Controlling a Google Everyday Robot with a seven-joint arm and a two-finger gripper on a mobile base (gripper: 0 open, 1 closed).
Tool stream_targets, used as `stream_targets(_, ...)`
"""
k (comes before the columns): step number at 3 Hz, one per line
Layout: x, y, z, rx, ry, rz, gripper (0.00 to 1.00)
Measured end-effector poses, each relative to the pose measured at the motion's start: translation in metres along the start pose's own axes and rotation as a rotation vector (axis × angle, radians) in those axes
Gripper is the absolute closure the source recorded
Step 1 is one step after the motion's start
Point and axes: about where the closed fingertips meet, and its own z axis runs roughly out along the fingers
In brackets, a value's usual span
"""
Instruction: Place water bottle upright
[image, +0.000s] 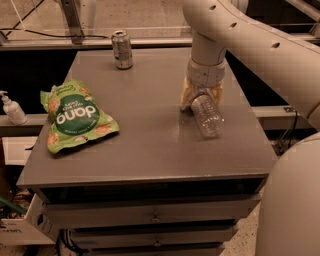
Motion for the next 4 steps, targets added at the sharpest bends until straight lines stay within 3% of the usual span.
stream_targets(2,-0.001,-0.013,0.000,-0.019,0.004,-0.024,0.86)
stream_targets(3,-0.018,-0.038,-0.025,0.009,0.029,-0.053,1.00)
stream_targets(4,-0.016,-0.041,-0.035,0.023,0.065,-0.055,1.00)
